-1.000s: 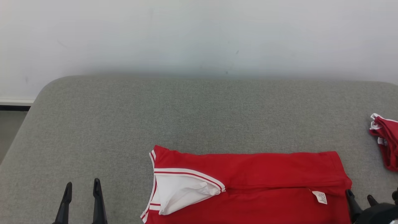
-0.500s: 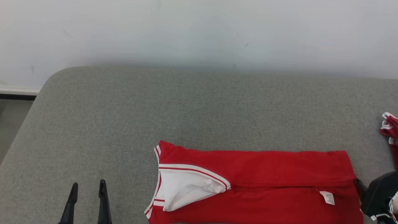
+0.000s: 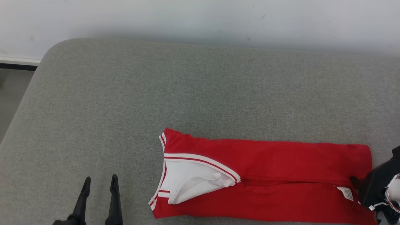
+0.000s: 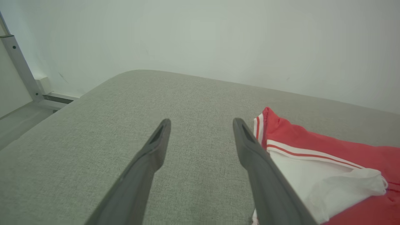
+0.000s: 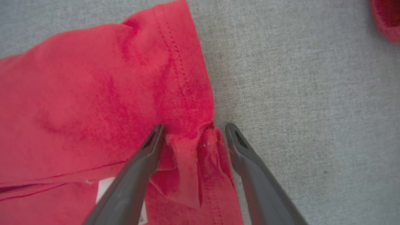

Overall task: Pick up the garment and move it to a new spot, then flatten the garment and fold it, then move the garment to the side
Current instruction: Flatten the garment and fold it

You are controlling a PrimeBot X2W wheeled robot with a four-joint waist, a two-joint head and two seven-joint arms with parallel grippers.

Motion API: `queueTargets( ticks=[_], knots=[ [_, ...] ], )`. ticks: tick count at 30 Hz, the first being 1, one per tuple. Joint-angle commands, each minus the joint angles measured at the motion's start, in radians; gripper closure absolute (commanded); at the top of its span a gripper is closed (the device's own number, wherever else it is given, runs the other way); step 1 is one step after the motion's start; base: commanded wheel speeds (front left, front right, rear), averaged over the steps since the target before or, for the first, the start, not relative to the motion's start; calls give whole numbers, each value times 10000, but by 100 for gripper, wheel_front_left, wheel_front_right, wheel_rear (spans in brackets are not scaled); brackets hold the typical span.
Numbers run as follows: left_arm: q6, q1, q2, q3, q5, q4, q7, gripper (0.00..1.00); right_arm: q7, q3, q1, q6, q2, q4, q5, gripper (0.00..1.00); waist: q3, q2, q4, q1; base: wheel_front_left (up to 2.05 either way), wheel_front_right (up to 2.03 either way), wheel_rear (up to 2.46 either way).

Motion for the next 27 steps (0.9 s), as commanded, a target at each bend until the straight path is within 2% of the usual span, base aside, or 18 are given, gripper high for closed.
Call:
queueTargets(
  ticks=[1, 10, 11, 12, 14, 15, 22, 27],
  knots=[
    [-38, -163, -19, -51, -57, 103, -23, 0, 93, 111, -56, -28, -8, 167, 137, 0, 219, -1, 152, -2, 0, 0, 0],
    [-177, -399, 187, -345, -408, 611, -23, 0, 394, 738, 144, 23, 188, 682, 657, 0, 278, -1, 213, -2, 0, 0, 0],
    [-153, -406, 208, -355, -440, 630, -23, 0, 419, 793, 139, 27, 225, 734, 737, 7, 278, -1, 212, -2, 0, 0, 0],
    [-153, -411, 229, -362, -456, 637, -23, 0, 425, 847, 134, 29, 249, 769, 790, 22, 277, -1, 208, -2, 0, 0, 0],
    [-167, -414, 272, -370, -474, 652, -23, 0, 394, 920, 108, 30, 274, 824, 898, 78, 267, -1, 201, -2, 0, 0, 0],
    [-168, -411, 289, -373, -482, 663, -23, 0, 342, 928, 107, 30, 254, 838, 931, 100, 253, -1, 196, -2, 0, 0, 0],
    [-178, -294, 363, -319, -516, 743, -23, 0, -129, 733, 6, -5, -51, 950, 730, 100, 89, -1, 126, -2, 0, 0, 0],
    [-159, -171, 365, -269, -532, 755, -23, 0, -746, 133, -83, -35, -305, 760, 158, 100, -54, -1, -18, -2, 0, 0, 0]
  ],
)
